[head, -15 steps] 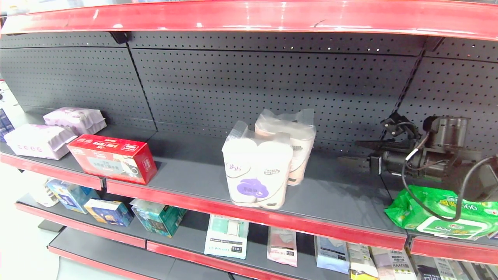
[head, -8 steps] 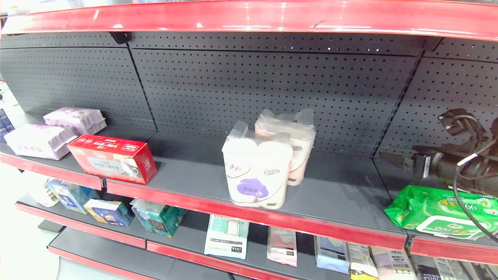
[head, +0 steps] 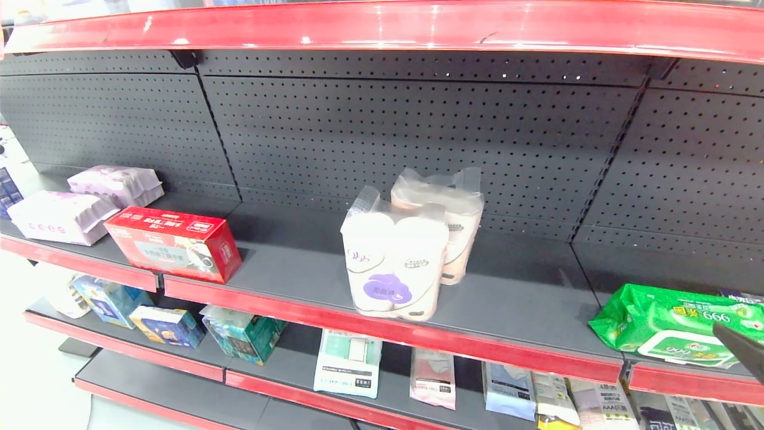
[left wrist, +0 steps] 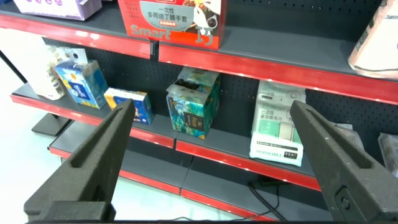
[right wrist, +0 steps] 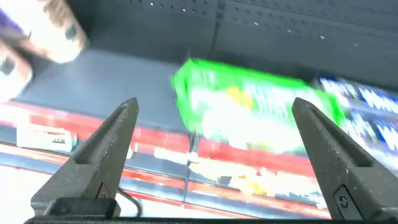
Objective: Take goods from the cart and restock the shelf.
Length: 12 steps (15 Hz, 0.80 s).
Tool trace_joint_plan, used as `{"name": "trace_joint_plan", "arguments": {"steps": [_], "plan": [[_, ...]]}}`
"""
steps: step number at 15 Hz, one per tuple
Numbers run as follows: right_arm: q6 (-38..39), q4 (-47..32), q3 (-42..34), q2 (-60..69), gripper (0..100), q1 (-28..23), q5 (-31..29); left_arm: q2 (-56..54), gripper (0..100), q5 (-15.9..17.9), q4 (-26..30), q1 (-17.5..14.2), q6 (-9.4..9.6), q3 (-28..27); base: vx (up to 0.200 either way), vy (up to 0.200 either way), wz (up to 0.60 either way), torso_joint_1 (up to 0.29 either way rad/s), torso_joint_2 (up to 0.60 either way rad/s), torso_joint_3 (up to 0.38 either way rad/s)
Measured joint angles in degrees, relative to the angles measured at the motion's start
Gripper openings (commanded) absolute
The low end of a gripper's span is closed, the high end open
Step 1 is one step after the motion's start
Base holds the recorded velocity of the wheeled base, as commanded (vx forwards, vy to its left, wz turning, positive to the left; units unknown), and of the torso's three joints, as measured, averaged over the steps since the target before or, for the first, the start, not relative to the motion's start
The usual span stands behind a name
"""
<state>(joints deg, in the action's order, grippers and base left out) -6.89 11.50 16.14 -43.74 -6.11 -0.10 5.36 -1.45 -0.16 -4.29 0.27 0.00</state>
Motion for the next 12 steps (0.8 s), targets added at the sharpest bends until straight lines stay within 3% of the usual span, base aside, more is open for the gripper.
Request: {"name": "trace_joint_plan", "arguments": {"steps": [6, 12], "plan": [[0.0, -11.1, -13.1, 32.2, 100, 2.6, 0.4, 0.0, 100, 0.0, 0.0, 0.0, 0.0, 0.0, 0.0, 0.0, 0.0, 0.0, 0.0, 0.0], [1.2, -7.9, -16.0, 39.3, 100, 3.6, -2.0, 0.0, 100, 0.0, 0.0, 0.0, 0.0, 0.0, 0.0, 0.0, 0.0, 0.0, 0.0, 0.0]]}}
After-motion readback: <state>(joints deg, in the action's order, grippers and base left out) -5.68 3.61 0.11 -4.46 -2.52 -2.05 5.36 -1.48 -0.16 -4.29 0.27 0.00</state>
